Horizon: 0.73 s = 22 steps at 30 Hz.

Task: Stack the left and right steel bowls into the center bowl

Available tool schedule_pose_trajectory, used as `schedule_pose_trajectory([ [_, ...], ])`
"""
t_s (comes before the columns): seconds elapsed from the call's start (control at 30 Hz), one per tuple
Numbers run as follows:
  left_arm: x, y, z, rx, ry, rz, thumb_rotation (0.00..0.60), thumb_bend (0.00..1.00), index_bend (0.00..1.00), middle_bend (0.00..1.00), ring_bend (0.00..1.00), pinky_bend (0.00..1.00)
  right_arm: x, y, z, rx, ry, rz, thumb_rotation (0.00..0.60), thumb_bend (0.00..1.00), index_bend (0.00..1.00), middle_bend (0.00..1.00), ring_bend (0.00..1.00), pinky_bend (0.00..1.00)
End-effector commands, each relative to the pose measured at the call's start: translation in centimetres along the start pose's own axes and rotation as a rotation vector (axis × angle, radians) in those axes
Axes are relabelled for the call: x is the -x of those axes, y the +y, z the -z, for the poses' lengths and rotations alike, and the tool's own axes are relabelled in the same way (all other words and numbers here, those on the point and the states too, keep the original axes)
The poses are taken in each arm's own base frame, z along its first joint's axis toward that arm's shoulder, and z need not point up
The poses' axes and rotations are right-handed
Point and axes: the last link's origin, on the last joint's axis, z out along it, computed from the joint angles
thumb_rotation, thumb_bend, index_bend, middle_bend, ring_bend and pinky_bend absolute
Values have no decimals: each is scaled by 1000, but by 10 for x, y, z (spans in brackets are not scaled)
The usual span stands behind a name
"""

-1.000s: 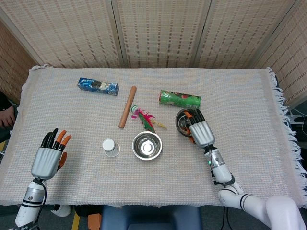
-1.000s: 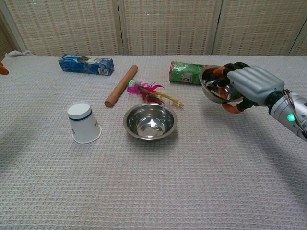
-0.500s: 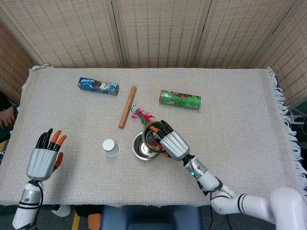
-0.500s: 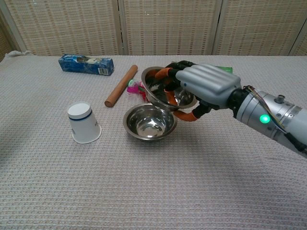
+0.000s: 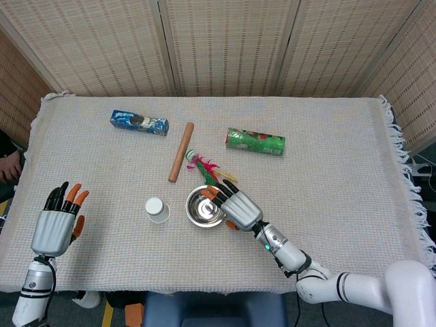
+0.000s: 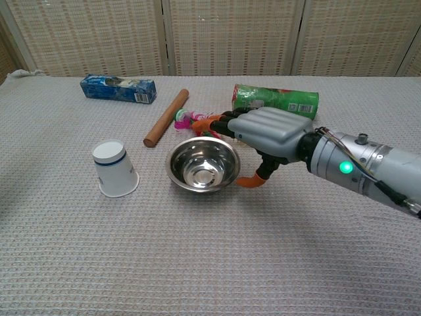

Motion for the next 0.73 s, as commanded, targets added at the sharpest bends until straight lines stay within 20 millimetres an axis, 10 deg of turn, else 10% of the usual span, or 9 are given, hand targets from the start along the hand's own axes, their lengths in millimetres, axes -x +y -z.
schedule_pose_trajectory([
  [0.03, -2, -1, 5, -3, -11, 19, 600, 485, 175, 88, 0, 136, -12, 24, 31, 88, 33, 12, 600, 129, 0, 0, 0, 0],
  [0.27, -8, -24, 44, -73, -150, 114, 600, 485, 123, 87, 0, 136, -16, 93, 145, 495, 74, 37, 600, 129, 0, 0, 0, 0],
  [0.43, -14, -43, 67, -157, -188, 144, 600, 482, 84, 61, 0, 131, -9, 101, 233, 738, 150, 103, 600, 129, 0, 0, 0, 0],
  [0.73, -23, -43, 67, -127, -90, 113, 600, 485, 70, 39, 0, 126, -7, 112, 258, 812, 124, 41, 600, 129, 0, 0, 0, 0],
])
